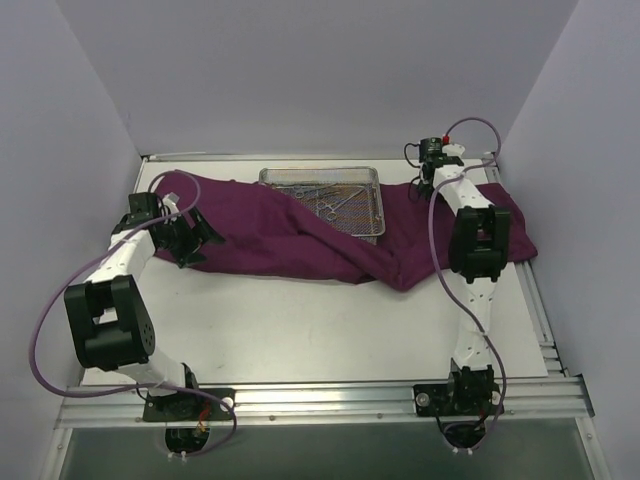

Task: Open and lay out the surgical kit
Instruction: Open the surgical kit at the center of the board.

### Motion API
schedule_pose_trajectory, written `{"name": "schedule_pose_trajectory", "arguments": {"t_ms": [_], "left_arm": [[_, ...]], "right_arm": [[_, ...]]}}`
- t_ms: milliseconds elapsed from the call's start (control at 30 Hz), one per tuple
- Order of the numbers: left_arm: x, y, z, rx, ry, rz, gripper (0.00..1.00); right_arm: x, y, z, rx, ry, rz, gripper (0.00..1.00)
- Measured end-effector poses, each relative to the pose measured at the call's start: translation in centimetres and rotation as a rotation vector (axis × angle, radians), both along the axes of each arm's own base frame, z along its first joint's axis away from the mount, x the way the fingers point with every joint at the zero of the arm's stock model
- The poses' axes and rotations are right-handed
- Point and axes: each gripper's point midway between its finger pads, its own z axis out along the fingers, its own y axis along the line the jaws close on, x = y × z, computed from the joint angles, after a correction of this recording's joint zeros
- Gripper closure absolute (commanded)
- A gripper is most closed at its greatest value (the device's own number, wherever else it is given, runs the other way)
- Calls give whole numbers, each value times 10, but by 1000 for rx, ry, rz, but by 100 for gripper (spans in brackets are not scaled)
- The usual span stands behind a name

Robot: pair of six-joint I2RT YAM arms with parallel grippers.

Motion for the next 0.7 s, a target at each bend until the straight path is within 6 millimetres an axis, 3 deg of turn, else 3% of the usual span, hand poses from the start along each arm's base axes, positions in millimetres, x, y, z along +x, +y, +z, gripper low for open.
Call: {"name": "schedule_pose_trajectory", "arguments": {"t_ms": [233, 467, 700], "left_arm": [[1, 0, -12, -12, 42, -3, 14], [6, 0, -11, -16, 43, -6, 14], [10, 0, -12, -19, 45, -7, 14]], "right_arm": [[6, -13, -19, 0, 12, -21, 58], [15, -29, -25, 9, -1, -46, 57], [19, -27, -33, 19, 1, -37, 57]]}}
